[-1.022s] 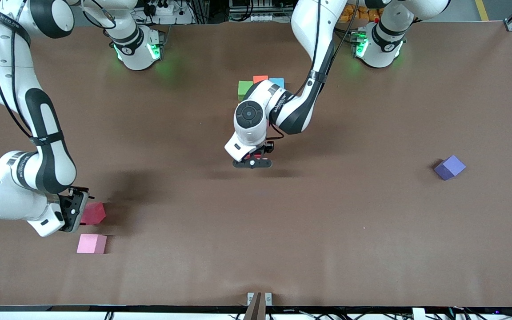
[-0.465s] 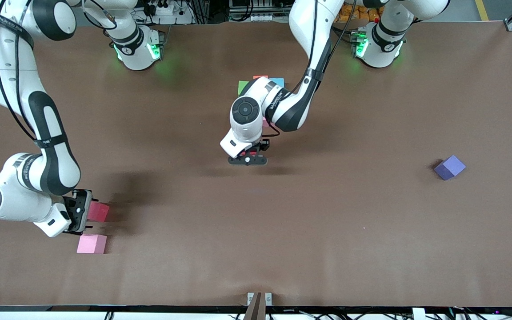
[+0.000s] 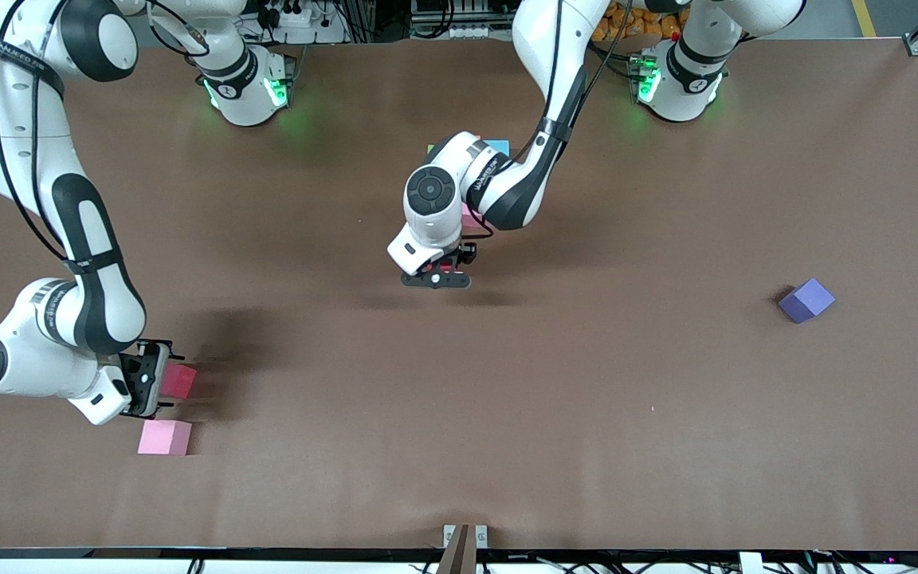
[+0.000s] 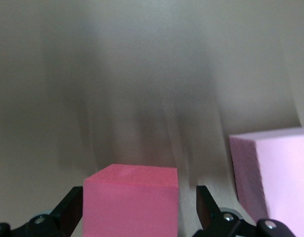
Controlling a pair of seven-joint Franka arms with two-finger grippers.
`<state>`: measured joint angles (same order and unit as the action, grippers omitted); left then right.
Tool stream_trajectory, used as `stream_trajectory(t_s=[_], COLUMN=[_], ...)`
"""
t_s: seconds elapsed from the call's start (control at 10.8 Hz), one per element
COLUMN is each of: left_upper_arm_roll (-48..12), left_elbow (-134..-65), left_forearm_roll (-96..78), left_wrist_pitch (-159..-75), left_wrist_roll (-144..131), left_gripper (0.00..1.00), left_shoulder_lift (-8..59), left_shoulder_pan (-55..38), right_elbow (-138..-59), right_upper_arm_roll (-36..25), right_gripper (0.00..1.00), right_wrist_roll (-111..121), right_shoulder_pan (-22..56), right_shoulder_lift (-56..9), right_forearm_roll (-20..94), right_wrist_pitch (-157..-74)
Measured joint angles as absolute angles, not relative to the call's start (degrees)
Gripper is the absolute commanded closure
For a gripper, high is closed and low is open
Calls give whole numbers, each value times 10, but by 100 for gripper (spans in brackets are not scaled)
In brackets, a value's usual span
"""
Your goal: Form number 2 with 11 blocks
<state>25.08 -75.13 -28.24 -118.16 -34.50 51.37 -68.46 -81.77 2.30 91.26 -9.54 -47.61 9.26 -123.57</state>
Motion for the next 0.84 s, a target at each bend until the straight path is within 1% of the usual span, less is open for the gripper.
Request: stream_trajectory(t_s=[0.28,0.74,0.84], left_upper_arm_roll=[243,238,238], left_elbow=[-751,-751,-751], left_forearm_roll=[-282,-282,-282], left_wrist_pitch=[-1188,-1191,-1191], left_wrist_roll=[-345,-345,-345], left_gripper=[82,81,77], left_shoulder_lift=[520,524,524], left_shoulder_pan=[-685,-688,-689], right_elbow=[-817,-817,-817], right_upper_arm_roll=[20,20,20], right_gripper=[0,0,0], right_wrist_roll=[870,865,865], right_shoulder_pan=[-100,-100,-100], right_shoulder_lift=[-476,-476,-476], right_forearm_roll=[93,94,94], right_wrist_pitch=[-1236,-1235,-1235])
